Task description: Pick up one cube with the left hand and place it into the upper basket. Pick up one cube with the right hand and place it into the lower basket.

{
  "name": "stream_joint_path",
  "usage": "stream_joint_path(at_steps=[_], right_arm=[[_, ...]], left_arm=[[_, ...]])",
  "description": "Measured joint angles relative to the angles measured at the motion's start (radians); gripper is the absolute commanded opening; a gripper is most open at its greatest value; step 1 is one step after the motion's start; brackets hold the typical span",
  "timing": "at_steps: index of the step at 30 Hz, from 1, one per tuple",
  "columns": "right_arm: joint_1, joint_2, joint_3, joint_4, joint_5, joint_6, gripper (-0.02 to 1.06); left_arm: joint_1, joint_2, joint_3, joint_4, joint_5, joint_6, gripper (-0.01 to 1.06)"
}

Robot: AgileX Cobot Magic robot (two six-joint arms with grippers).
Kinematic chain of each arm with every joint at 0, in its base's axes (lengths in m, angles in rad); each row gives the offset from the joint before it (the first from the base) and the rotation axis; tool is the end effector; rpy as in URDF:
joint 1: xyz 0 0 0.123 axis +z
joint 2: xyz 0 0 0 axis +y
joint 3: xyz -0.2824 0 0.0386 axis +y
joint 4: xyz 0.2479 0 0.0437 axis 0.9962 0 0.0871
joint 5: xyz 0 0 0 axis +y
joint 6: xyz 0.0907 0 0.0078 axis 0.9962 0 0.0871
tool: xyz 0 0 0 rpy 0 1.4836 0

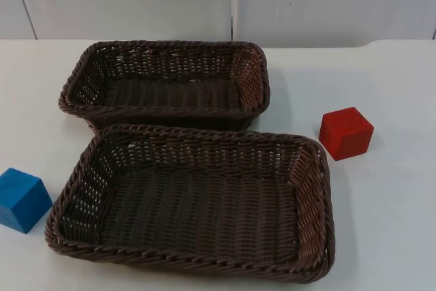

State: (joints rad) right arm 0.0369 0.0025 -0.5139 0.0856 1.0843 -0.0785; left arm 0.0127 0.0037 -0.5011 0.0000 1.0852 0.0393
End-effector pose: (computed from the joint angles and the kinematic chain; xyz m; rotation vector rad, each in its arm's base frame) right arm -0.0075 0.0066 0.2794 -0.1242 2.0506 0.0768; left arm -0.0054 -0.0001 0.2755 0.0276 2.0714 0.0319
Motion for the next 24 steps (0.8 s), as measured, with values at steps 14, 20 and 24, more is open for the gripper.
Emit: stream_joint_path(at_steps=[14, 20, 24], right_arm=[[0.0, 0.0, 0.0, 0.0, 0.0, 0.0, 1.05], [0.0, 0.0, 0.0, 0.0, 0.0, 0.0, 1.05], [0.0, 0.0, 0.0, 0.0, 0.0, 0.0, 1.05]], left_arm=[[0.0, 0.0, 0.0, 0.0, 0.0, -0.004, 1.05], [0.0, 0.0, 0.0, 0.0, 0.0, -0.004, 1.05], [0.0, 0.0, -0.02, 0.0, -0.009, -0.004, 1.05]])
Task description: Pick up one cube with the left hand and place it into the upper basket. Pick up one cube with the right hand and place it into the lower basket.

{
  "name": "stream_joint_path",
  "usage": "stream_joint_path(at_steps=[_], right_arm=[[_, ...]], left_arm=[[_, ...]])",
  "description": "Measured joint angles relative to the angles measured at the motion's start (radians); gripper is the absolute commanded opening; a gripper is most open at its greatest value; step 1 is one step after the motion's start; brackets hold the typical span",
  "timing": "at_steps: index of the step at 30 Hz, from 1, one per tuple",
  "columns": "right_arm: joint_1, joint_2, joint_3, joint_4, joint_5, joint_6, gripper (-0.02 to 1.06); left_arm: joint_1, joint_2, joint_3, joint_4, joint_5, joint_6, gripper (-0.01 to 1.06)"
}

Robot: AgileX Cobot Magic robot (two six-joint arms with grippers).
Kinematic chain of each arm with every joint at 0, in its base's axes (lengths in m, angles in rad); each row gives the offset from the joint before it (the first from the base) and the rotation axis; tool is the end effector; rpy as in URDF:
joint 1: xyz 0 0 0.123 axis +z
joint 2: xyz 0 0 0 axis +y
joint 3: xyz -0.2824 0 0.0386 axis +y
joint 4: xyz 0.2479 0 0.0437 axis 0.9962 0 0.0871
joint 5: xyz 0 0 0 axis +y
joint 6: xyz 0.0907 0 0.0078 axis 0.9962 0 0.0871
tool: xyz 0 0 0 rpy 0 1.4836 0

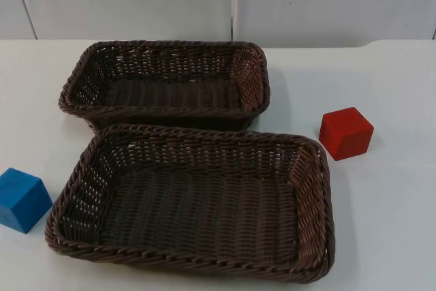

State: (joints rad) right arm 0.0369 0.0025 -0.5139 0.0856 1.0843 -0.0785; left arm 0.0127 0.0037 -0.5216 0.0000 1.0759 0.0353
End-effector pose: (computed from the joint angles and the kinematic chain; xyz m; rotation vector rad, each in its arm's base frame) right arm -0.0075 0.0066 0.2794 -0.1242 2.0506 0.0768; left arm -0.0074 -0.0001 0.2819 0.0231 2.0416 0.0300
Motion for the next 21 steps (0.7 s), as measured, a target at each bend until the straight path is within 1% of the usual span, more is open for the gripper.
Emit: stream_joint_path(at_steps=[5, 11, 17, 21], right_arm=[[0.0, 0.0, 0.0, 0.002, 0.0, 0.0, 1.05], [0.0, 0.0, 0.0, 0.045, 0.0, 0.012, 1.05], [0.0, 0.0, 0.0, 0.042, 0.0, 0.012, 1.05], [0.0, 0.0, 0.0, 0.011, 0.0, 0.012, 1.05]], left_arm=[[0.0, 0.0, -0.018, 0.0, -0.009, 0.0, 1.05], [0.0, 0.002, -0.018, 0.0, -0.009, 0.0, 1.05], [0.0, 0.002, -0.018, 0.0, -0.009, 0.0, 1.05], [0.0, 0.002, -0.018, 0.0, -0.009, 0.0, 1.05]])
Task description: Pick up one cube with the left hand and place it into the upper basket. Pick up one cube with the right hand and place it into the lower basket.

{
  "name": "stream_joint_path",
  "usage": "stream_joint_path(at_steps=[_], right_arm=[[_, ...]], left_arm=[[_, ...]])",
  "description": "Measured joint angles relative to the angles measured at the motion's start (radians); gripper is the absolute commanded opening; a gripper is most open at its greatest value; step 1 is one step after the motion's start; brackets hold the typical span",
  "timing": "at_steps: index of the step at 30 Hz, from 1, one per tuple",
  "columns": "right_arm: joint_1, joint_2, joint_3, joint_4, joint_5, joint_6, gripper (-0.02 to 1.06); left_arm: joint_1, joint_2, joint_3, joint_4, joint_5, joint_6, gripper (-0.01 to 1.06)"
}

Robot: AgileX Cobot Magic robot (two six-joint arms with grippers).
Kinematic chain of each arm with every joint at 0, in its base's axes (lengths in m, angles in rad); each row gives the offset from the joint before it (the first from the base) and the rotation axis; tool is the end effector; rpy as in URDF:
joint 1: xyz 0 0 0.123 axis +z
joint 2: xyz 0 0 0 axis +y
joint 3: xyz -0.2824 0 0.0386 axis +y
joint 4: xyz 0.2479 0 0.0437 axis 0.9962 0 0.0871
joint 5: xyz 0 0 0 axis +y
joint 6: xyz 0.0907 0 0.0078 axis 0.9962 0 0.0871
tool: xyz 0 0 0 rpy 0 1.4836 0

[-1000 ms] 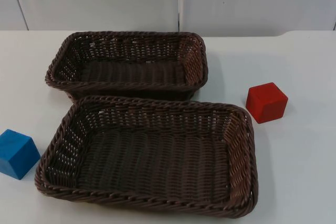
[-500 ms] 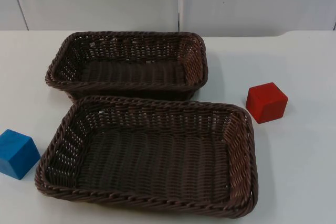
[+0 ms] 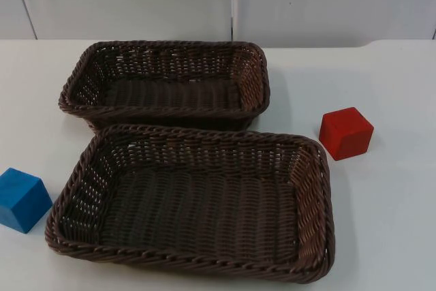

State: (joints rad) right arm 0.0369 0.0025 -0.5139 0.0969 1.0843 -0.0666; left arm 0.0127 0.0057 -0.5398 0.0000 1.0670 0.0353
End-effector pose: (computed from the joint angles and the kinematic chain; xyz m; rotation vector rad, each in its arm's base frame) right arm -0.0076 0.0075 0.2794 -0.1128 2.0510 0.0977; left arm -0.0090 -0.0001 0.2877 0.0228 2.0165 0.0305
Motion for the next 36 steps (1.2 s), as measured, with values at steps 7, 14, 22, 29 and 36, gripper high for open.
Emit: stream_joint_path(at_steps=[7, 14, 22, 29, 36], right_arm=[[0.0, 0.0, 0.0, -0.041, 0.0, 0.002, 1.05], [0.0, 0.0, 0.0, -0.097, 0.0, 0.002, 1.05], [0.0, 0.0, 0.0, -0.107, 0.0, 0.002, 1.05], [0.0, 0.0, 0.0, -0.107, 0.0, 0.002, 1.05], [0.023, 0.0, 0.0, -0.107, 0.0, 0.007, 1.05]], left_arm=[[0.0, 0.0, 0.0, 0.0, -0.014, 0.007, 1.05], [0.0, 0.065, -0.002, 0.0, -0.026, 0.009, 1.05], [0.0, 0.215, -0.002, -0.009, -0.052, 0.011, 1.05], [0.0, 0.368, -0.002, -0.009, -0.069, 0.041, 1.05], [0.0, 0.534, -0.006, -0.045, -0.126, 0.057, 1.05]])
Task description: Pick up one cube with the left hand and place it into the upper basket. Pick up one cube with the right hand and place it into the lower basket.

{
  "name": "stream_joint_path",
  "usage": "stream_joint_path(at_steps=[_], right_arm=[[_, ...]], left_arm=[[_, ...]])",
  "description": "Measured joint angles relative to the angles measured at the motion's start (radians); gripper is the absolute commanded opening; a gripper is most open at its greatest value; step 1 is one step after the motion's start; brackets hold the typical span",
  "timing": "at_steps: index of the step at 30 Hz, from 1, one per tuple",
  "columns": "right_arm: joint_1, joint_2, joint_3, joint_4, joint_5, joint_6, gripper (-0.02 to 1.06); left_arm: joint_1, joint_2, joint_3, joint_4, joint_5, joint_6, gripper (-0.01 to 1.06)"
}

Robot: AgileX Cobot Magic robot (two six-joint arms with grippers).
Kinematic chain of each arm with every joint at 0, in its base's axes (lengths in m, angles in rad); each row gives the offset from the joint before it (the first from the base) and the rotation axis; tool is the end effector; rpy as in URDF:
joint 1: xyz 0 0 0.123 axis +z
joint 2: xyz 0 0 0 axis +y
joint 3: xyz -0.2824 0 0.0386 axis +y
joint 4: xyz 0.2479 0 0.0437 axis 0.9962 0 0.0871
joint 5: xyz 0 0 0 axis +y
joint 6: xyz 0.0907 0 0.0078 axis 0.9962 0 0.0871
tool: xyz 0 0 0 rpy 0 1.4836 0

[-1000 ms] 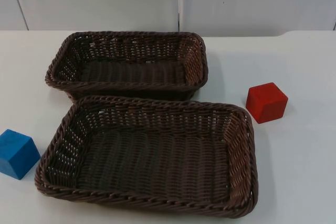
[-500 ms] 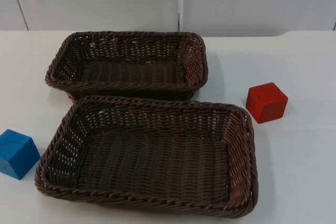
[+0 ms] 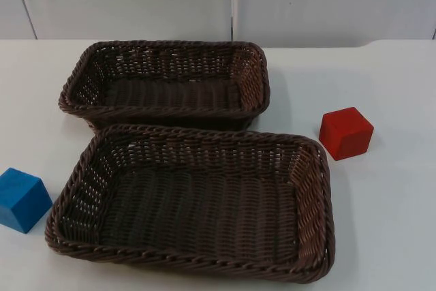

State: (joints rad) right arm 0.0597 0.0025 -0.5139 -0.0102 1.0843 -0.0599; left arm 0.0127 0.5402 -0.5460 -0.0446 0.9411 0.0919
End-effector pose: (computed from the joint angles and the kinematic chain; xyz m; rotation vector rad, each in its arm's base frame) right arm -0.0070 -0.0012 0.2791 -0.1222 2.0528 -0.0124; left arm 0.0854 -0.0022 0.2782 0.0804 2.4164 -0.0077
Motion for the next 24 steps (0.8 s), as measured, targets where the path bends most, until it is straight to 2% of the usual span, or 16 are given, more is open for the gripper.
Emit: stream_joint_path(at_steps=[12, 24], right_arm=[[0.0, 0.0, 0.0, 0.0, 0.0, 0.0, 1.05], [0.0, 0.0, 0.0, -0.001, 0.0, 0.0, 1.05]], left_arm=[[0.0, 0.198, -0.107, -0.052, -0.016, 0.004, 1.05], [0.0, 0.393, -0.12, -0.175, -0.113, 0.116, 1.05]])
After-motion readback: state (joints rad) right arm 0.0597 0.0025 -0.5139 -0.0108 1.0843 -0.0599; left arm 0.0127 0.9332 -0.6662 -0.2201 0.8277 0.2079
